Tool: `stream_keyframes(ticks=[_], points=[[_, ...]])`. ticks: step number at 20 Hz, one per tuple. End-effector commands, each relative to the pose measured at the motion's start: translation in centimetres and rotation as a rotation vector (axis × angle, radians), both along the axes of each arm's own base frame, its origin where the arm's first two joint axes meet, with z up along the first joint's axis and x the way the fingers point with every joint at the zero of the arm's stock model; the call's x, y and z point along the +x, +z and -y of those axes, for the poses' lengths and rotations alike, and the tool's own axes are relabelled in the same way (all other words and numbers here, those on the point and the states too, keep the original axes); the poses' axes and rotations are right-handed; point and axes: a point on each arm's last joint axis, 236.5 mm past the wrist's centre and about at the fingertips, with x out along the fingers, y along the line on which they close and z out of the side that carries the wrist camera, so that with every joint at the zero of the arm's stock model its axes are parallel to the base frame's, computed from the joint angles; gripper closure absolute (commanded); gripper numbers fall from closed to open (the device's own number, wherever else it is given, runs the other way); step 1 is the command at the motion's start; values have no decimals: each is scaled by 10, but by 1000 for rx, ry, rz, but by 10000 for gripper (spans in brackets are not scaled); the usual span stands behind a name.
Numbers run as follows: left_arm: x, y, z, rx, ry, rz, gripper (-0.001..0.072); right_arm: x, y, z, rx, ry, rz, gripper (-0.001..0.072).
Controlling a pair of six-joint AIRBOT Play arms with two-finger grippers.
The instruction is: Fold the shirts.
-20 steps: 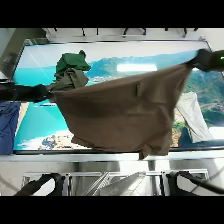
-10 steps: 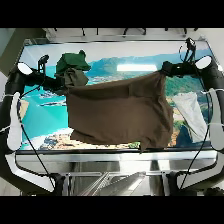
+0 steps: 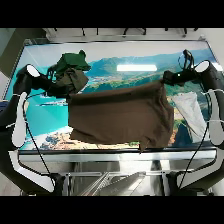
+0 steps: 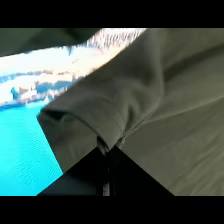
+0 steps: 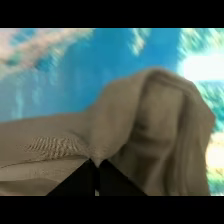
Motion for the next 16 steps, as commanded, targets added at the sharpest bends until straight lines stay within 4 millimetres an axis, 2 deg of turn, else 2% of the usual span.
stream_keyframes(ticks=[1, 4, 6, 9, 12, 13, 14, 15, 16], points=[[-39, -33, 9, -8, -35, -127, 692, -39, -30, 15, -63, 9, -187, 693], [-51, -50, 21, -3, -52, -152, 692, -59, -51, 11, -30, -26, -294, 693], [-53, -53, 30, 1, -70, -149, 691, -68, -60, 12, -28, -42, -345, 693], [-52, -53, 37, 4, -83, -138, 692, -74, -65, 23, -59, -110, -387, 693], [-59, -51, 35, 1, -91, -166, 691, -75, -64, 21, -51, -97, -389, 685], [-61, -50, 32, -1, -89, -178, 692, -77, -62, 18, -43, -81, -394, 561], [-62, -48, 28, -3, -82, -181, 691, -79, -61, 16, -34, -70, -401, 232], [-60, -44, 23, -5, -69, -172, 691, -81, -57, 14, -32, -61, -410, 20], [-57, -38, 18, -6, -54, -156, 668, -86, -51, 13, -33, -39, -422, 20]])
